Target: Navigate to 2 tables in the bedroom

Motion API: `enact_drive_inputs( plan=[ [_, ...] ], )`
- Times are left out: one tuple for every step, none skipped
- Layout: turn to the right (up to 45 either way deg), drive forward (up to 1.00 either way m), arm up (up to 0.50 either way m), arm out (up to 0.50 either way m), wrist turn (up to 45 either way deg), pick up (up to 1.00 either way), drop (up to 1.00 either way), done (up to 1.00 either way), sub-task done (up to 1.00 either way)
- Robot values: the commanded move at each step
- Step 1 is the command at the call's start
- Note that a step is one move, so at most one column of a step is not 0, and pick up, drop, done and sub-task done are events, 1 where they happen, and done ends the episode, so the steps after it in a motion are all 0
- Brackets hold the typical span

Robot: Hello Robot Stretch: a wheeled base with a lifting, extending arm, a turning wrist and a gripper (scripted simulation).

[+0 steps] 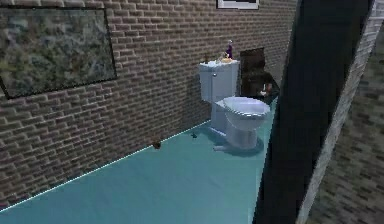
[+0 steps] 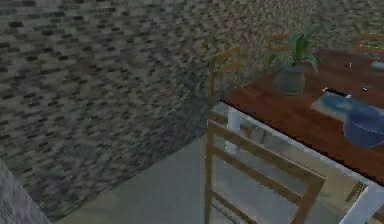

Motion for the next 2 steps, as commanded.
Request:
enact_drive_inputs(
  plan=[
    [-36.0,0.00,0.00,0.00,0.0,0.00,0.00,0.00,0.00],
    [0.0,0.40,0.00,0.00,0.0,0.00,0.00,0.00,0.00]
  ],
)
